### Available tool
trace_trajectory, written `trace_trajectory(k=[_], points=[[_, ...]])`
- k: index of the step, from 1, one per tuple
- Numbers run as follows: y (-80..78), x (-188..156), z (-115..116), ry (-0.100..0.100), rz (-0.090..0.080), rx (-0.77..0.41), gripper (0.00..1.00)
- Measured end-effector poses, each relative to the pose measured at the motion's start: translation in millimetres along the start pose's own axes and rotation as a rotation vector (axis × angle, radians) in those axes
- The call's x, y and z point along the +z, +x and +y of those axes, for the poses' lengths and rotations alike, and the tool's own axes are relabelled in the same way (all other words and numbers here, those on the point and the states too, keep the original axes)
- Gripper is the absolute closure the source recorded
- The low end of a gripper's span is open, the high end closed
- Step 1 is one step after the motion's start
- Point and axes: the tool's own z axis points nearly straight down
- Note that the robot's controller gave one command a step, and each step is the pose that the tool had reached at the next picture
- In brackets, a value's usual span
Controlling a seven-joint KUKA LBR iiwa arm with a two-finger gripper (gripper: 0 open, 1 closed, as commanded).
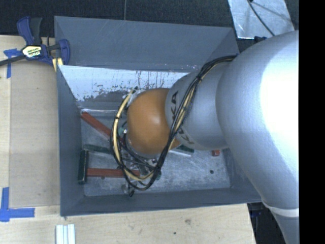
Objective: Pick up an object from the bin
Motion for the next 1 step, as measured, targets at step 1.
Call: trace_trajectory(k=[1], points=[[-2.3, -4.4, 0.0, -0.001, -0.007, 0.002, 1.00]])
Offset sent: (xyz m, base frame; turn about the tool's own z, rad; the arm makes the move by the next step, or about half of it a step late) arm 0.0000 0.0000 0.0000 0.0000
